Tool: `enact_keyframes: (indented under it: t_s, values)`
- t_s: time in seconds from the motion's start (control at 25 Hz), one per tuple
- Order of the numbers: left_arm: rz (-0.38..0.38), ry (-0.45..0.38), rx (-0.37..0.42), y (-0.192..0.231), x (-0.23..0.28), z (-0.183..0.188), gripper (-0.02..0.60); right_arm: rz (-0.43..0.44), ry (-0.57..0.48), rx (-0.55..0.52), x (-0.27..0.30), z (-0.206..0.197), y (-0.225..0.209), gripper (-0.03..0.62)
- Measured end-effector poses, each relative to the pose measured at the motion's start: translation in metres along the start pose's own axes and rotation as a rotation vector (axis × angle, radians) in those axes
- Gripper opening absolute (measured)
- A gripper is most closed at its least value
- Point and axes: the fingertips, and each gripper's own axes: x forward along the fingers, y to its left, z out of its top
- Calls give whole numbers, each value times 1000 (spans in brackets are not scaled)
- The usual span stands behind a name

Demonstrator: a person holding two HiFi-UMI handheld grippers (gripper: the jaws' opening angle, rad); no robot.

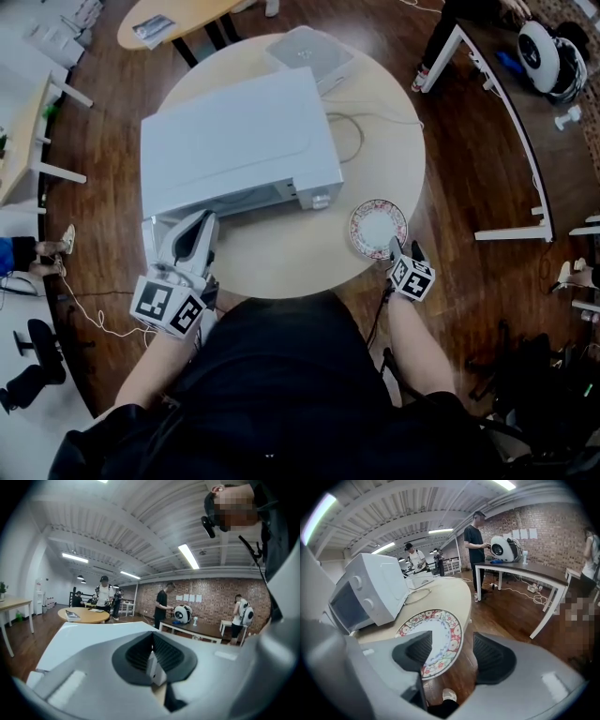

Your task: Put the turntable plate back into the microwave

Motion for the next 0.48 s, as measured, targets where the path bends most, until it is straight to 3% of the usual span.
enact_keyframes:
  t_s: [0.2, 0.48]
  values:
    - [23, -25, -3, -1, -3, 3, 3, 28, 16, -15, 11, -1, -5, 279]
    - [78, -7, -43, 6, -25, -12, 3, 44, 32, 73, 15, -1, -9, 279]
